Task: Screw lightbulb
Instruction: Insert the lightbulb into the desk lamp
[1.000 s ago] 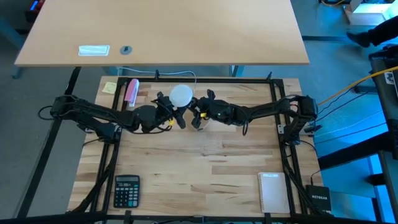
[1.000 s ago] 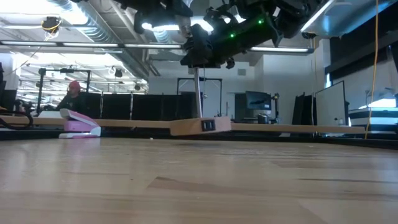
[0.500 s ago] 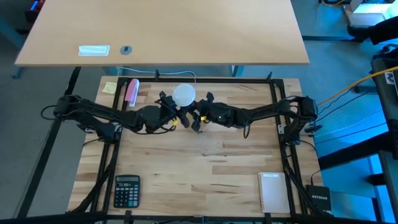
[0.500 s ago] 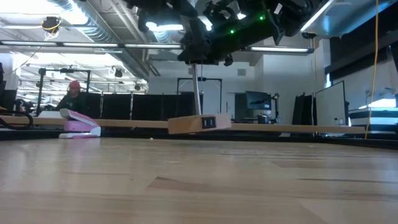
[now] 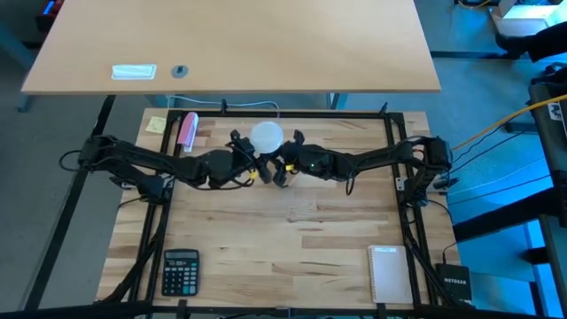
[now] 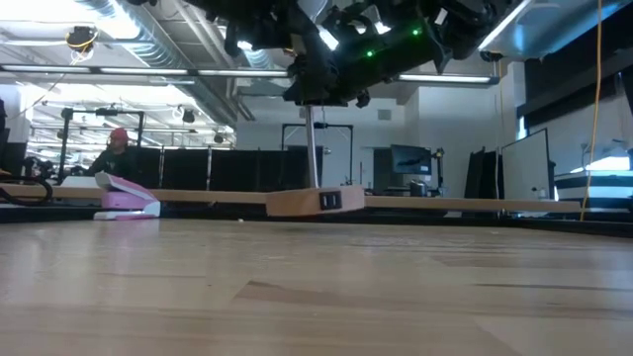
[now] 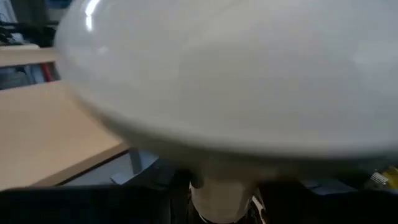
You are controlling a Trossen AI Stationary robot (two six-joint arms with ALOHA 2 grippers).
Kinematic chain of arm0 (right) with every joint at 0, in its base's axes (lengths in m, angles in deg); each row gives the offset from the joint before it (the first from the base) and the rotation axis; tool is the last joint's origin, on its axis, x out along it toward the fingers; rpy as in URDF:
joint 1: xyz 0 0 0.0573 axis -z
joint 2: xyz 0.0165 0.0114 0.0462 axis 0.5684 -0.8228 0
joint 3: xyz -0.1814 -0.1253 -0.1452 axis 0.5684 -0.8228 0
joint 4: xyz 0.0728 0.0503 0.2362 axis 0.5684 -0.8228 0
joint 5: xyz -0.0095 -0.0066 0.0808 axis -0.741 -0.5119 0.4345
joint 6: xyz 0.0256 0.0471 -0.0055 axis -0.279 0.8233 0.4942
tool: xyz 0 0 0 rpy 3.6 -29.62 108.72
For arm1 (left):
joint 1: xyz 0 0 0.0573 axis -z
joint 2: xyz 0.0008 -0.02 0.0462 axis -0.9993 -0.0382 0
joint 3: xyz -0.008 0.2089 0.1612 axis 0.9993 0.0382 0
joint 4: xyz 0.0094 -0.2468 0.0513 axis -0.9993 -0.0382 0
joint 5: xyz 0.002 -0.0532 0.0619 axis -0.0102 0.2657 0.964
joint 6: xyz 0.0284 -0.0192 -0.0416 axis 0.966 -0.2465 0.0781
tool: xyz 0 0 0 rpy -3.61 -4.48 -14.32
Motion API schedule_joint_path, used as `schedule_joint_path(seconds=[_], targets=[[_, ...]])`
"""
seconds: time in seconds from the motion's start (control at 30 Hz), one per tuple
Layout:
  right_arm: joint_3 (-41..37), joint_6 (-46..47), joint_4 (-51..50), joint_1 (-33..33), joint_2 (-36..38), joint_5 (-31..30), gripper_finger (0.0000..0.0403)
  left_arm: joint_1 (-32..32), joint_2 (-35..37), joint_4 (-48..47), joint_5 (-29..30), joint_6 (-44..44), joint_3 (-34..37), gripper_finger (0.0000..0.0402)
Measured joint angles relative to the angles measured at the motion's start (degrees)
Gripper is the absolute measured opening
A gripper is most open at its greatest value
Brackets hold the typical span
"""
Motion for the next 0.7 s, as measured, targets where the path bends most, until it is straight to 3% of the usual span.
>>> schedule_joint_path(seconds=[0.17,0.57,0.7], targets=[[0.0,0.2,-0.6,0.0,2.7,5.8,0.0148,-0.2,3.2,-4.4,-3.6,-1.4,-0.7,0.0137],[0.2,4.1,-2.6,0.1,4.5,28.3,0.0148,-1.2,4.7,-8.4,-20.9,-4.0,-0.8,0.0137],[0.3,3.7,-2.6,0.1,4.5,32.5,0.0148,-1.4,4.7,-8.6,-25.7,-3.2,-0.8,0.0137]])
